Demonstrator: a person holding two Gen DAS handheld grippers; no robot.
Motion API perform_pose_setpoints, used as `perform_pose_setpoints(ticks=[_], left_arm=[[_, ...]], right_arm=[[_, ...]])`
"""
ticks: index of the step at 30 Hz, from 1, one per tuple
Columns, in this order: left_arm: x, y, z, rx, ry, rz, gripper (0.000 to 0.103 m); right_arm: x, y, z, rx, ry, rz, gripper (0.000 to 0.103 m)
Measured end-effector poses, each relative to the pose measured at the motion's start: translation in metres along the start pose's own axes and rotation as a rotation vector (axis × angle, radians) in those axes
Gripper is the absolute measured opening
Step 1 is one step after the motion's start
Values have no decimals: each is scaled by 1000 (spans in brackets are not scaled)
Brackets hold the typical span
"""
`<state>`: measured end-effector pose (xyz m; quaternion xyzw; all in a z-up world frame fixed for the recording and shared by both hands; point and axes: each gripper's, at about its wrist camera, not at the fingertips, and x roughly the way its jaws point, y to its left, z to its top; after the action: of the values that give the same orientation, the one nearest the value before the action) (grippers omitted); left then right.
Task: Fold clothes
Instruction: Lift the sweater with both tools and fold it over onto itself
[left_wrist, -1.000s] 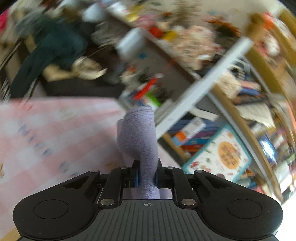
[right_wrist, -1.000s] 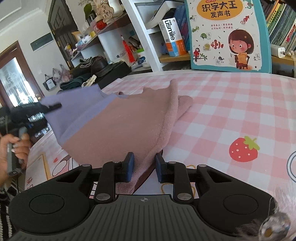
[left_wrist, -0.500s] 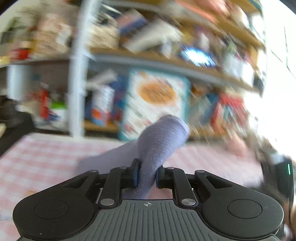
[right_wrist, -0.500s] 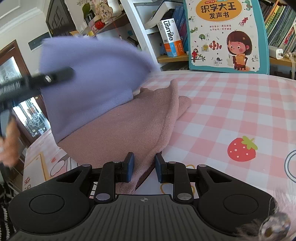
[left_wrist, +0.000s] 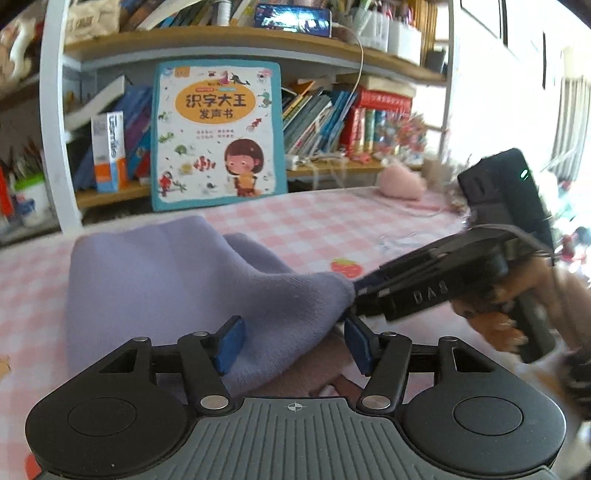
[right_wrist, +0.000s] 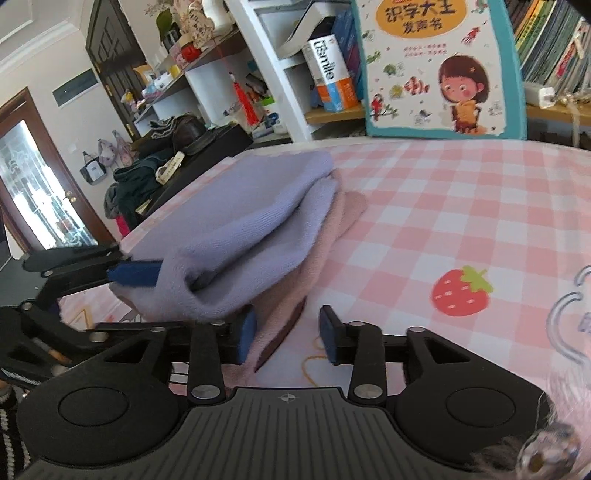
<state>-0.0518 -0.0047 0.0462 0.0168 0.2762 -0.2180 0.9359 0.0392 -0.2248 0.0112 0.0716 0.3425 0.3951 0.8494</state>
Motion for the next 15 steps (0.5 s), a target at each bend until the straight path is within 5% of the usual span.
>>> perform_pose_setpoints(ticks=[4, 9, 11, 15], left_arm=[[-31, 25, 6, -102, -89, -55, 62], [-54, 61, 7, -213, -191, 47, 61], [-51, 69, 4, -218, -193, 65, 57], [-35, 68, -4, -145, -108, 52, 33]], right_arm=[[-23, -18, 6, 75, -88, -9, 41], [-27, -35, 10, 268, -137, 182, 47], [-20, -29, 12, 277, -119, 180, 53], [-5, -16, 17, 294, -82, 177, 64]])
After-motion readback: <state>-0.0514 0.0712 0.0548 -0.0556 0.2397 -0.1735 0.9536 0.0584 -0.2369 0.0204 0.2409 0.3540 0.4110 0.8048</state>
